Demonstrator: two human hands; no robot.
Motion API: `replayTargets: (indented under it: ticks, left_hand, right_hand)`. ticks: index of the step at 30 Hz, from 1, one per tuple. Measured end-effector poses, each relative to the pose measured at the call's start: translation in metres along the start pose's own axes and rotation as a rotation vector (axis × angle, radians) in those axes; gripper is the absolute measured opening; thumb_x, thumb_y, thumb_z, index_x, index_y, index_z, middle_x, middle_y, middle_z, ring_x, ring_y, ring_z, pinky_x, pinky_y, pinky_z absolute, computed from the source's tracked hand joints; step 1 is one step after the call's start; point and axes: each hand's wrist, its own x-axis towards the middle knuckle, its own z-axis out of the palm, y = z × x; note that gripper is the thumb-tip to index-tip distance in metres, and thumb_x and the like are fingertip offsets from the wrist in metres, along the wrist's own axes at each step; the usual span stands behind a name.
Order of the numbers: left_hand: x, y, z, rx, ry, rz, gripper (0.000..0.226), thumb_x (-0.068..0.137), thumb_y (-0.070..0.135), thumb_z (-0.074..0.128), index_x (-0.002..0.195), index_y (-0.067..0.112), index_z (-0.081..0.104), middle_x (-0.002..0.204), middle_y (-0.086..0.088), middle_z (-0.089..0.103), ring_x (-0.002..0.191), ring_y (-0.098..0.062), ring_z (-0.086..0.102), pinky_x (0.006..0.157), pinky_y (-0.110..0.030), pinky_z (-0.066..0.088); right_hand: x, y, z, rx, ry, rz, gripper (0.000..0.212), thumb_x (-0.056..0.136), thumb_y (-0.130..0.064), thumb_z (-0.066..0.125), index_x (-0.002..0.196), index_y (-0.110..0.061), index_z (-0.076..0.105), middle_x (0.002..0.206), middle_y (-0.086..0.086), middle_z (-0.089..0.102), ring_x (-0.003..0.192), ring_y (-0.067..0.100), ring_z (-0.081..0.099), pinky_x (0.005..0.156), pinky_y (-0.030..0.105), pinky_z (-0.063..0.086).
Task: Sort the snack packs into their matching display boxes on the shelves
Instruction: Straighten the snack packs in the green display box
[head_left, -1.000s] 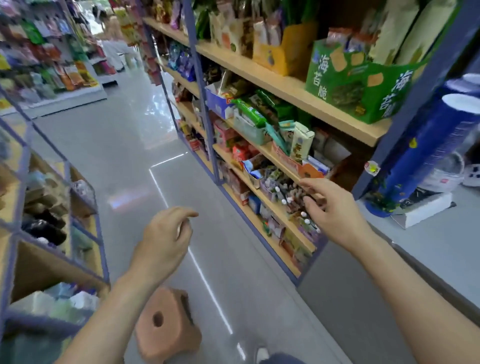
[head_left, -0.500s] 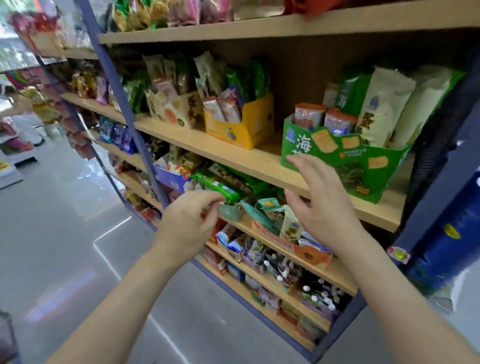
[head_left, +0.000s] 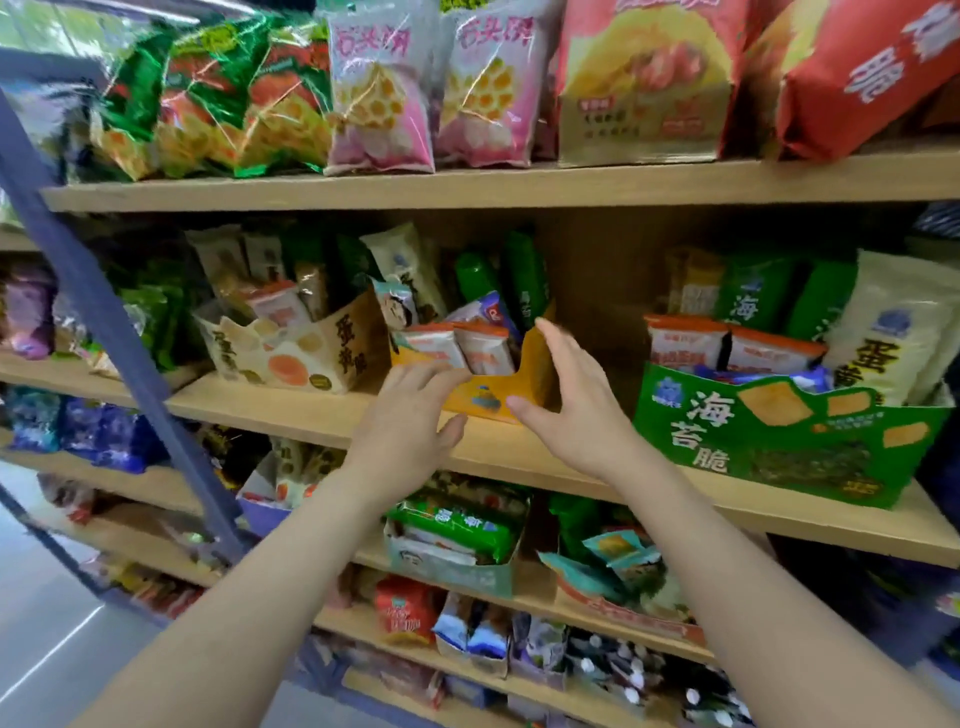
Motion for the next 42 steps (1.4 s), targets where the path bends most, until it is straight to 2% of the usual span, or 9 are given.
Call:
replayTargets:
  ticks: [7,11,14,23,27,30,35,38,42]
  left_hand:
    - [0.039,-0.039,0.023,0.102,-0.182,0.042,0.062,0.095,0.035,0.058,0.150,0.034,0.028,0.140,-0.003,0.038,0.130,-0.026,0.034,0.097,-0.044,0.045]
    - [0.052,-0.036,0.035,0.096,-0.124,0.014,0.043,0.097,0.033,0.055,0.138,0.033,0.044,0.121,-0.003,0.043,0.120,-0.026,0.041,0.087,-0.040,0.042]
    - [0.053,-0.032,0.042,0.027,-0.045,-0.026,0.025,0.098,0.032,0.052,0.122,0.026,0.057,0.109,-0.001,0.044,0.110,-0.025,0.044,0.083,-0.038,0.039]
    - [-0.005,-0.011,0.043,-0.115,0.185,0.155,0.018,0.092,0.036,0.053,0.095,0.025,0.066,0.084,0.006,0.038,0.082,-0.015,0.040,0.063,-0.034,0.039]
    - [-0.024,-0.007,0.035,-0.225,0.263,0.256,0.022,0.092,0.032,0.053,0.103,0.021,0.069,0.083,0.005,0.045,0.079,-0.014,0.046,0.061,-0.032,0.046]
    - [-0.027,-0.014,0.022,-0.266,0.397,0.279,0.023,0.089,0.026,0.062,0.110,0.017,0.067,0.097,-0.001,0.053,0.090,-0.017,0.051,0.072,-0.031,0.049]
    - [-0.011,-0.039,0.001,0.040,0.297,0.258,0.061,0.086,0.044,0.062,0.141,0.026,0.043,0.142,-0.007,0.046,0.126,-0.027,0.040,0.101,-0.046,0.039]
    - [-0.006,-0.054,-0.001,0.117,0.215,0.291,0.049,0.094,0.050,0.047,0.137,0.027,0.043,0.132,0.000,0.057,0.122,-0.024,0.045,0.099,-0.048,0.040]
    - [-0.001,-0.069,-0.006,-0.035,0.223,0.298,0.037,0.093,0.040,0.041,0.123,0.026,0.058,0.110,0.005,0.066,0.107,-0.018,0.047,0.090,-0.045,0.043]
  right_hand:
    - [0.055,-0.014,0.032,-0.352,0.055,0.288,0.060,0.097,-0.045,0.054,0.149,-0.024,0.033,0.137,0.015,0.052,0.131,0.039,0.039,0.112,0.047,0.030]
    - [0.062,-0.014,0.047,-0.459,0.138,0.295,0.040,0.096,-0.044,0.056,0.131,-0.024,0.052,0.117,0.012,0.062,0.110,0.034,0.056,0.088,0.041,0.048]
    - [0.058,-0.013,0.048,-0.507,0.149,0.243,0.031,0.097,-0.042,0.056,0.122,-0.024,0.055,0.114,0.010,0.058,0.105,0.032,0.055,0.077,0.038,0.049]
    - [-0.003,-0.002,0.023,-0.451,0.148,0.119,0.035,0.090,-0.044,0.065,0.119,-0.026,0.061,0.143,0.001,0.048,0.129,0.022,0.046,0.095,0.038,0.048]
    - [-0.023,0.002,0.017,-0.324,0.189,0.117,0.019,0.086,-0.045,0.069,0.094,-0.029,0.064,0.142,-0.005,0.049,0.127,0.017,0.048,0.095,0.037,0.049]
    - [-0.026,-0.001,0.022,-0.158,0.263,0.137,0.020,0.086,-0.044,0.069,0.080,-0.030,0.057,0.134,-0.009,0.050,0.123,0.012,0.049,0.092,0.033,0.048]
    - [-0.029,-0.007,0.041,-0.102,0.432,0.126,0.039,0.086,-0.040,0.071,0.112,-0.037,0.042,0.118,-0.015,0.042,0.100,0.005,0.050,0.074,0.024,0.046]
    - [-0.024,-0.015,0.040,-0.129,0.398,0.131,0.063,0.089,-0.039,0.067,0.140,-0.046,0.029,0.131,-0.022,0.036,0.107,-0.003,0.043,0.078,0.024,0.044]
    - [-0.015,-0.024,0.045,-0.192,0.287,0.211,0.049,0.096,-0.043,0.055,0.143,-0.039,0.042,0.152,-0.014,0.031,0.125,0.009,0.047,0.090,0.027,0.048]
